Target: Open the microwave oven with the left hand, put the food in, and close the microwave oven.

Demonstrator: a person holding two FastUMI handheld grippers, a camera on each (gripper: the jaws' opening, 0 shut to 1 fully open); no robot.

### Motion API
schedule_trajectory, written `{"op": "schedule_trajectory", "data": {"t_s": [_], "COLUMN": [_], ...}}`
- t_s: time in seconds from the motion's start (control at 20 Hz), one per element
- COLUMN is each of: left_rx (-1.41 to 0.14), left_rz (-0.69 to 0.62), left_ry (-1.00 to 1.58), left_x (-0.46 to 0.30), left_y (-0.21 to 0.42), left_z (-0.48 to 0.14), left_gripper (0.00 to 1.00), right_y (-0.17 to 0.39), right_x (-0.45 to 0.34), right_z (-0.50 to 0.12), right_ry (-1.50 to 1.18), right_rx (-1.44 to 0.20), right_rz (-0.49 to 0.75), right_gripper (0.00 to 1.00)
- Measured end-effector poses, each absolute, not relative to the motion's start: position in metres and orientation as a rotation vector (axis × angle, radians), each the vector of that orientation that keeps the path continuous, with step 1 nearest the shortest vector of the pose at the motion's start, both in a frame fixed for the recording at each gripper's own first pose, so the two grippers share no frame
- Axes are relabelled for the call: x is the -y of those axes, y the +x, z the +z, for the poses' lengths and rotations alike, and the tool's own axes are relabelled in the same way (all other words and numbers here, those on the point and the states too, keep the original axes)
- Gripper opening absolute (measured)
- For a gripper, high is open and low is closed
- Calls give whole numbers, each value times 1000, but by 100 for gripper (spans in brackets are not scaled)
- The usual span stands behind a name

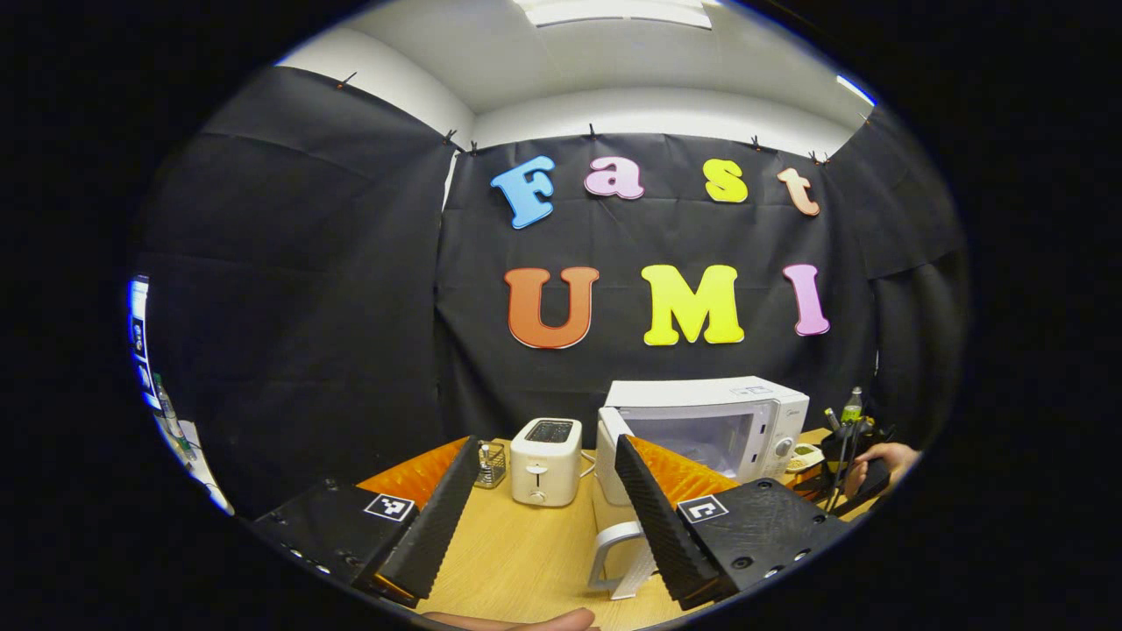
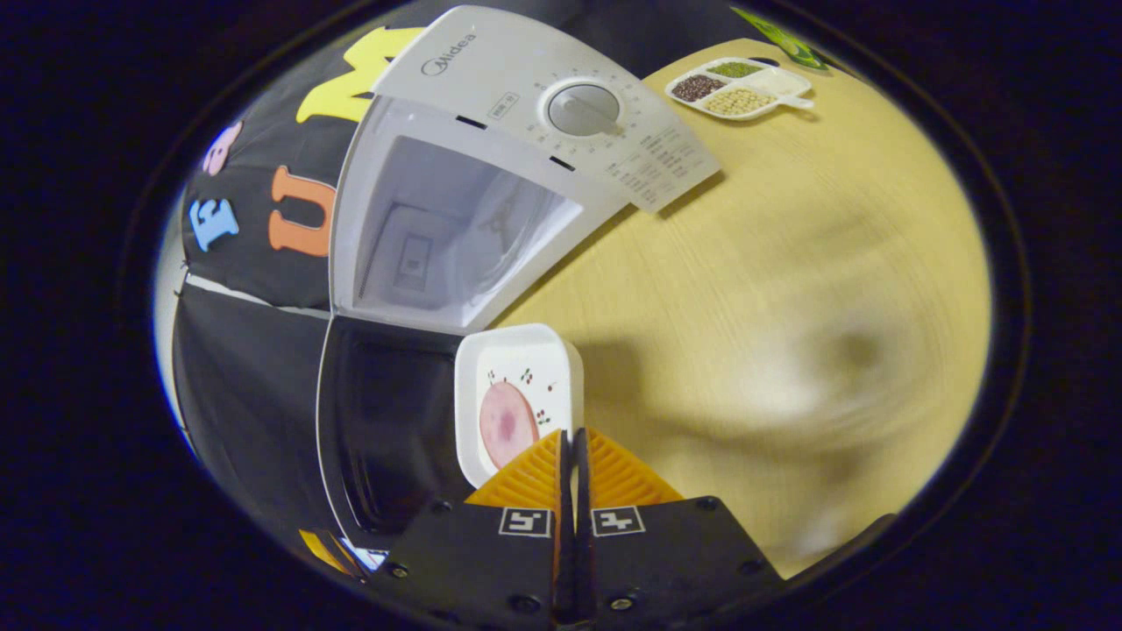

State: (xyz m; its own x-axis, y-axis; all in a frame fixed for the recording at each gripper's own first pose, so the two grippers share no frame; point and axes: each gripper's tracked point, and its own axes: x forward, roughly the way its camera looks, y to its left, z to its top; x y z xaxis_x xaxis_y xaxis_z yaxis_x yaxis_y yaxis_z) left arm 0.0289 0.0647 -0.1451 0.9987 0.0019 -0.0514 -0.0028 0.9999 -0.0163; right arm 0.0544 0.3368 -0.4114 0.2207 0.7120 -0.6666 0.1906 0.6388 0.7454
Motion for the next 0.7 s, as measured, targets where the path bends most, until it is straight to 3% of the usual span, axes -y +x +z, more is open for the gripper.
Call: {"op": "schedule_trajectory", "data": {"t_s": [0.25, 0.5, 0.7], "left_rx": [-25, -26, -53], "left_rz": [-60, -88, -58], "left_ry": [-13, -24, -19], "left_x": [-45, -38, -51], "left_y": [20, 17, 18], "left_z": [-134, -141, -154], "left_gripper": [93, 93, 93], "right_y": [106, 161, 196], "right_x": [-379, -411, -443], "right_z": [-411, -399, -401], "right_ry": [1026, 997, 1066], "right_rx": [-1117, -871, -792], "right_rz": [265, 231, 189], "right_gripper": [4, 4, 4]}}
